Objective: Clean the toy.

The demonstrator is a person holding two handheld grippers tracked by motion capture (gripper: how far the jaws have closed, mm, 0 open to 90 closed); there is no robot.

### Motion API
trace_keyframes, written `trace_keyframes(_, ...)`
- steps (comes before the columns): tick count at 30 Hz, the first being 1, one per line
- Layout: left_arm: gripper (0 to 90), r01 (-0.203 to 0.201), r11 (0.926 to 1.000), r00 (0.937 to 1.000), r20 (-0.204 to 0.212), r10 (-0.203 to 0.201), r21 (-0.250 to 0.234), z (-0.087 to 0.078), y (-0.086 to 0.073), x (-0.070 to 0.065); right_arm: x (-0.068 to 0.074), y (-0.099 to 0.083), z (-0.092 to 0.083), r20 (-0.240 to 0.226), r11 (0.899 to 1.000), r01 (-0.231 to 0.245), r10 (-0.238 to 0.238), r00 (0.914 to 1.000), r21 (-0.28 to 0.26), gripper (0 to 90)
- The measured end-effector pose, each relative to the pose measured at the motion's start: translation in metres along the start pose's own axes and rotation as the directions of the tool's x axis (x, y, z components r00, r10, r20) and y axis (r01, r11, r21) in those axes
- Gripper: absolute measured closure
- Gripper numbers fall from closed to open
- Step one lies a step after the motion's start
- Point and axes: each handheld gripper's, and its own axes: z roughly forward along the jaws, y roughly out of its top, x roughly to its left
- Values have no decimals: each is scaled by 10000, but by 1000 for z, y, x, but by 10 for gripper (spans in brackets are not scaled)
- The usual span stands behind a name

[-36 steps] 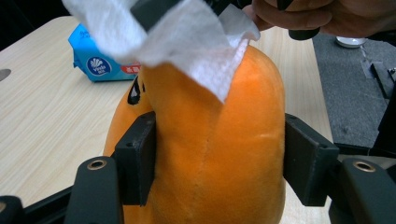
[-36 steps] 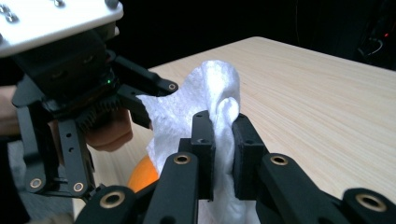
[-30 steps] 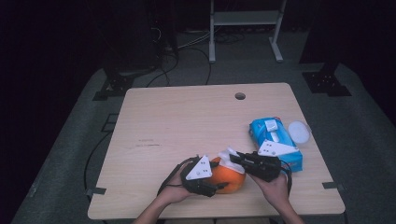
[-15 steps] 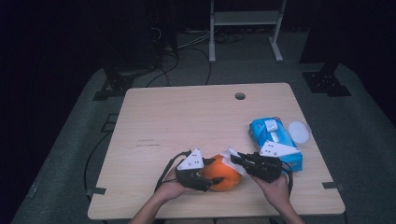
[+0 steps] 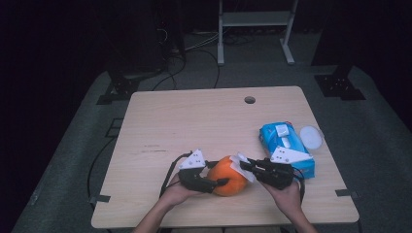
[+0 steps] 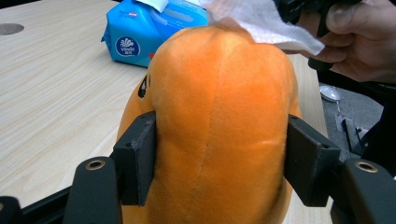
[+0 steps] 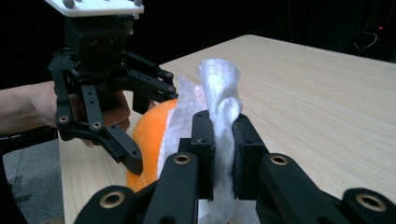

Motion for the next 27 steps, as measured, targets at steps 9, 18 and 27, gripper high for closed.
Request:
trace_keyframes(9, 359, 224, 9997, 9997, -107, -224, -21, 1, 3, -1, -1, 1, 0, 12, 9997, -228, 228, 9997, -32, 807)
trace_keyframes(18, 385, 112, 9999, 9998, -179, -111, 34, -1, 8, -5, 2, 3, 2, -36, 10000, 0, 0, 10000, -47, 807)
trace_keyframes(27, 397, -592, 9969, 9965, -562, 621, 512, 4, 19, -23, 19, 11, 4, -509, 9981, 448, -468, 9976, -414, 807)
